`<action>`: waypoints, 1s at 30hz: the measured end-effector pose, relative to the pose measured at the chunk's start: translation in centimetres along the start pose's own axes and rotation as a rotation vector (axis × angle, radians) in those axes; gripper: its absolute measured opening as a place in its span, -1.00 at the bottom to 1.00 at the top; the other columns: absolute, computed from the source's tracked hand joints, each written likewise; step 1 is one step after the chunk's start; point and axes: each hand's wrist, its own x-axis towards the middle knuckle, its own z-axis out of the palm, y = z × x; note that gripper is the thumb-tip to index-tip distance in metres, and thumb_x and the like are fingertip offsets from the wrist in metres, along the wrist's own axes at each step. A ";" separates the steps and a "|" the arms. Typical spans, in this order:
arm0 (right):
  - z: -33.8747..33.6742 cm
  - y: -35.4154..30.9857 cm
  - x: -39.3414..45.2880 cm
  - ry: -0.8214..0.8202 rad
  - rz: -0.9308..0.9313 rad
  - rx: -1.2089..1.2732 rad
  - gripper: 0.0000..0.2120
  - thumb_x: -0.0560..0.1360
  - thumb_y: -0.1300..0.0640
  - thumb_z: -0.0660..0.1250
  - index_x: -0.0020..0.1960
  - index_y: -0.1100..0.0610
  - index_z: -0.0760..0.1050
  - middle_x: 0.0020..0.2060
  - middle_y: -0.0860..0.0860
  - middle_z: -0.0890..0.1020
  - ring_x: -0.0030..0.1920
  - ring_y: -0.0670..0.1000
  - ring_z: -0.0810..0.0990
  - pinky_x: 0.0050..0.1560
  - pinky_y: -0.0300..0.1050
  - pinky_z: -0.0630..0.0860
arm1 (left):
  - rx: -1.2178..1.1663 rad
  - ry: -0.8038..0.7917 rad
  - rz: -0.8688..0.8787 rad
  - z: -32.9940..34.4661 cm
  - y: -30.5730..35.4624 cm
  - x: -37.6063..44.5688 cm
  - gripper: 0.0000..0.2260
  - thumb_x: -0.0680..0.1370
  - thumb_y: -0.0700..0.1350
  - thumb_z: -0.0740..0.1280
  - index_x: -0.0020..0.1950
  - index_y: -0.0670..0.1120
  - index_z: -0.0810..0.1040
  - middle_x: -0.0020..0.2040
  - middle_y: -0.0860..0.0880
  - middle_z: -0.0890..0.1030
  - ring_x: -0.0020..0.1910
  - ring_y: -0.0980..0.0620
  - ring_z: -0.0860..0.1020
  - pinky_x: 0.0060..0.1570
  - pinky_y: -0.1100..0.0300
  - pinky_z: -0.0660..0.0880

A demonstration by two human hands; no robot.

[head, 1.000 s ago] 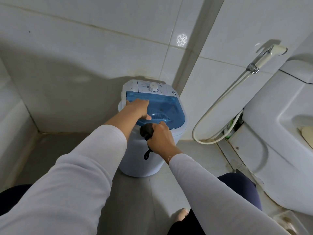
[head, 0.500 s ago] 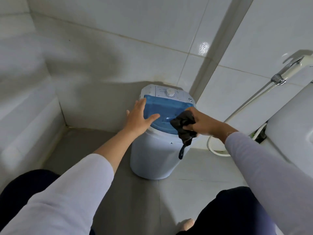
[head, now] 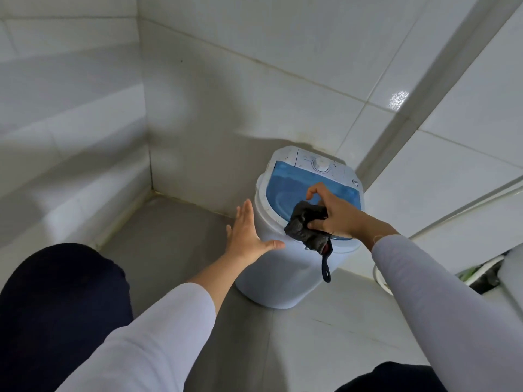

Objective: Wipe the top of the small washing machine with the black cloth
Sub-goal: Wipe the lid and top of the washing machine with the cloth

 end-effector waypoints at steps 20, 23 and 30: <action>2.0 5.1 -0.9 0.086 -0.458 -0.863 -0.44 0.51 -0.29 -0.05 0.44 -0.33 -0.19 0.53 -0.06 -0.08 0.52 0.28 -0.08 0.46 0.26 -0.03 | -0.027 0.032 0.028 1.5 0.0 0.7 0.16 0.27 0.34 0.42 0.54 -0.03 -0.29 0.58 0.04 -0.19 0.55 0.06 -0.22 0.48 -0.23 -0.15; 2.0 4.5 -0.5 0.019 -0.482 -0.754 -0.41 0.56 -0.03 0.15 0.43 -0.35 -0.09 0.54 0.00 0.04 0.47 0.30 0.14 0.42 0.23 0.24 | -0.019 0.040 0.037 1.6 -0.2 0.8 0.16 0.26 0.36 0.41 0.54 -0.02 -0.31 0.58 0.06 -0.20 0.55 0.07 -0.23 0.47 -0.23 -0.16; 2.5 3.8 0.9 0.048 -0.600 -0.725 -0.21 0.36 0.45 0.34 0.40 -0.19 0.24 0.44 0.08 0.34 0.31 0.29 0.40 0.08 0.17 0.57 | -0.022 0.057 0.057 2.0 -0.5 0.9 0.16 0.26 0.38 0.39 0.54 -0.01 -0.32 0.58 0.06 -0.21 0.55 0.07 -0.23 0.47 -0.23 -0.15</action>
